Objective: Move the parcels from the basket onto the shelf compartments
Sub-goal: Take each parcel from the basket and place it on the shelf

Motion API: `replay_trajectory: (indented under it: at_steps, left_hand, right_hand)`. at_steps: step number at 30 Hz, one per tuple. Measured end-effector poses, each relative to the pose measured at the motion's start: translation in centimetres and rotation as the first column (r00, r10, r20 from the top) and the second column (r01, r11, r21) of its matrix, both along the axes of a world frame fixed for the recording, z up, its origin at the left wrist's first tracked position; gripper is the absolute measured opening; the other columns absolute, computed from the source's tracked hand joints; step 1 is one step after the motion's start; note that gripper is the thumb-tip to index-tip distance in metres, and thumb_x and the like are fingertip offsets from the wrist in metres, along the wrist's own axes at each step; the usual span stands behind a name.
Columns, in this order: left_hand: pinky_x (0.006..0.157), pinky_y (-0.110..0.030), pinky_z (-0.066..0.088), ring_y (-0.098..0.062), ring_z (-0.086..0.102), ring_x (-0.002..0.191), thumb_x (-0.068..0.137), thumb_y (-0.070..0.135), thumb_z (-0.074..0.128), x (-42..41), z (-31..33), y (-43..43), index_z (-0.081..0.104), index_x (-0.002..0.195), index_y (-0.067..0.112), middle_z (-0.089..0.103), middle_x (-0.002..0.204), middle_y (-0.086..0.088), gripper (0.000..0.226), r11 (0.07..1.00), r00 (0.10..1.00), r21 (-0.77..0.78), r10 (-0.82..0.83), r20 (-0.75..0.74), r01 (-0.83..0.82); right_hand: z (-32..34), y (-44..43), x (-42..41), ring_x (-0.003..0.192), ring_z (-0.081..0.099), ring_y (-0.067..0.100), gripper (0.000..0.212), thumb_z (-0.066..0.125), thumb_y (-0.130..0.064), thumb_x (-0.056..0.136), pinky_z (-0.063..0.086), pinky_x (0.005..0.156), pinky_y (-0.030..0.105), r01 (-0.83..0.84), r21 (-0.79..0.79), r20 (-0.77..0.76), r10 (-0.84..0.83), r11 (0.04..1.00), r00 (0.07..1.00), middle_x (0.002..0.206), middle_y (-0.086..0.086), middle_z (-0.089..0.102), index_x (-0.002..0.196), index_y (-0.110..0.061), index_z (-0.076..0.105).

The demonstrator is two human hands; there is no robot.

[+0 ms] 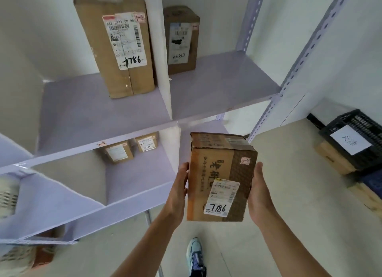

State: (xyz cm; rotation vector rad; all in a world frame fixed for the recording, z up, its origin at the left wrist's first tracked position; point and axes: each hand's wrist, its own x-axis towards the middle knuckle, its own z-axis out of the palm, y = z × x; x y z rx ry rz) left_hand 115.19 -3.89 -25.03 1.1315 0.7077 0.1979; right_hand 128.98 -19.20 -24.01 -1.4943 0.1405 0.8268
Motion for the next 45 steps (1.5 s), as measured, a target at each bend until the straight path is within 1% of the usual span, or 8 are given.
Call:
replay_trajectory:
  at_steps: [8,17,21,24,28,35,40,45]
  left_hand:
    - [0.112,-0.045,0.047,-0.004,0.07,0.119,0.092,0.075,0.028,6.7,-3.9,1.4,0.059,0.141,0.038,0.073,0.13,0.019,0.069,0.985,0.984,-0.059,0.158,-0.082,-0.163]
    - [0.12,-0.051,0.04,-0.006,0.067,0.124,0.1,0.077,0.019,12.4,-8.4,2.1,0.069,0.128,0.047,0.072,0.134,0.014,0.065,0.927,0.922,0.014,0.374,-0.1,-0.374]
    - [0.096,-0.03,0.058,-0.004,0.073,0.112,0.112,0.059,0.009,15.1,-11.5,2.1,0.069,0.126,0.044,0.078,0.12,0.017,0.064,0.883,0.882,0.061,0.468,-0.054,-0.465]
    - [0.107,-0.044,0.056,-0.01,0.072,0.117,0.112,0.057,0.007,16.7,-13.8,2.1,0.071,0.113,0.059,0.077,0.122,0.016,0.065,0.85,0.855,0.108,0.518,0.005,-0.516]
    - [0.116,-0.051,0.048,-0.014,0.067,0.127,0.112,0.056,0.007,18.2,-17.8,2.8,0.065,0.132,0.048,0.074,0.133,0.012,0.062,0.799,0.812,0.145,0.577,0.091,-0.584]
    - [0.101,-0.022,0.054,-0.004,0.065,0.128,0.116,0.046,0.004,19.1,-23.7,5.4,0.058,0.14,0.039,0.073,0.132,0.018,0.059,0.756,0.771,0.162,0.602,0.209,-0.634]
    - [0.118,-0.042,0.048,-0.014,0.058,0.14,0.113,0.054,0.012,18.5,-28.4,6.7,0.046,0.155,0.034,0.065,0.146,0.01,0.058,0.7,0.71,0.178,0.614,0.345,-0.692]
    - [0.107,-0.024,0.052,-0.01,0.058,0.139,0.11,0.054,0.015,18.6,-31.5,7.0,0.043,0.158,0.031,0.065,0.146,0.011,0.06,0.671,0.679,0.22,0.561,0.474,-0.708]
  right_hand:
    - [-4.1,3.2,8.5,0.134,0.058,0.017,0.059,0.014,-0.067,0.106,0.038,0.118,0.046,-0.102,-0.032,-0.001,0.102,0.994,0.995,0.129,-0.01,0.072,0.12,-0.046,0.067]
    - [-10.5,6.8,16.6,0.125,0.066,0.009,0.073,0.007,-0.071,0.103,0.045,0.103,0.032,-0.255,0.069,0.002,0.256,0.964,0.967,0.132,-0.008,0.073,0.135,-0.034,0.063]
    - [-14.5,8.6,19.7,0.124,0.065,0.009,0.076,0.008,-0.069,0.105,0.047,0.092,0.026,-0.329,0.09,0.015,0.329,0.94,0.944,0.137,-0.003,0.07,0.142,-0.027,0.059]
    - [-17.3,9.6,21.1,0.118,0.068,0.004,0.078,0.009,-0.069,0.105,0.047,0.092,0.023,-0.371,0.127,0.047,0.368,0.92,0.929,0.132,-0.006,0.073,0.148,-0.024,0.056]
    - [-21.0,11.1,22.5,0.113,0.07,0.004,0.073,0.009,-0.065,0.107,0.046,0.098,0.027,-0.375,0.199,0.108,0.36,0.906,0.927,0.123,-0.009,0.076,0.14,-0.025,0.06]
    - [-27.0,13.6,23.2,0.128,0.063,0.003,0.066,0.009,-0.065,0.106,0.043,0.107,0.026,-0.427,0.219,0.201,0.388,0.877,0.9,0.136,-0.014,0.069,0.144,-0.034,0.053]
    - [-30.6,14.8,21.7,0.109,0.069,-0.008,0.057,0.008,-0.058,0.104,0.051,0.084,0.008,-0.495,0.26,0.308,0.415,0.829,0.856,0.112,-0.026,0.076,0.124,-0.04,0.058]
    - [-34.1,15.9,21.4,0.121,0.067,0.0,0.058,0.017,-0.063,0.1,0.054,0.09,0.017,-0.484,0.433,0.321,0.372,0.76,0.871,0.126,-0.019,0.074,0.138,-0.038,0.054]
